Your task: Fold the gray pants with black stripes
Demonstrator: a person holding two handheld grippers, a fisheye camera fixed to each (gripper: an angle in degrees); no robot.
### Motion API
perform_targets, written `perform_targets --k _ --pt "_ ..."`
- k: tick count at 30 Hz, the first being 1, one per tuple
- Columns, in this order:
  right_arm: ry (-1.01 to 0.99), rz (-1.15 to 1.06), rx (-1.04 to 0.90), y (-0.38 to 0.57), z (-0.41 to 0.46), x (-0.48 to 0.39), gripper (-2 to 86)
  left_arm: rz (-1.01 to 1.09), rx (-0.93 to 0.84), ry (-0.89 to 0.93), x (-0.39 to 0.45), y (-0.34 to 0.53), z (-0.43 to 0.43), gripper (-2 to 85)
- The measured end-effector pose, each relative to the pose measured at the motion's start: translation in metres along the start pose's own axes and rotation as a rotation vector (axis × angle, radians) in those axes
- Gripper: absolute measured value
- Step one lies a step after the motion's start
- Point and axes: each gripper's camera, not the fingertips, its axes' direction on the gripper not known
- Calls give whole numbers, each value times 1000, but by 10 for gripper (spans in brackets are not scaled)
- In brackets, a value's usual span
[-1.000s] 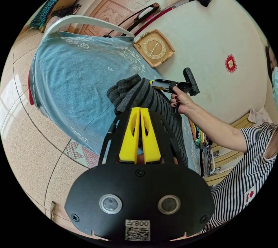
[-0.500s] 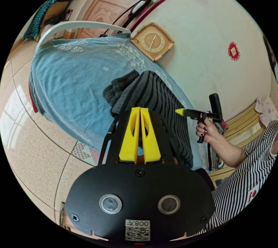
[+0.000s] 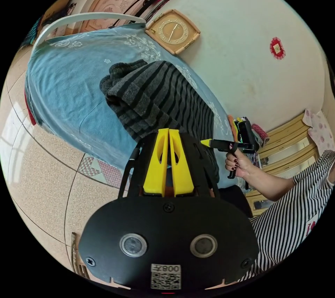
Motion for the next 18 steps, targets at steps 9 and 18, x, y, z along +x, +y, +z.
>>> perform_targets --k 9,18 --pt "-178 51 82 54 -62 47 15 9 -210 268 33 39 24 75" --pt "-451 299 74 108 -60 141 107 50 -532 253 54 39 94 52"
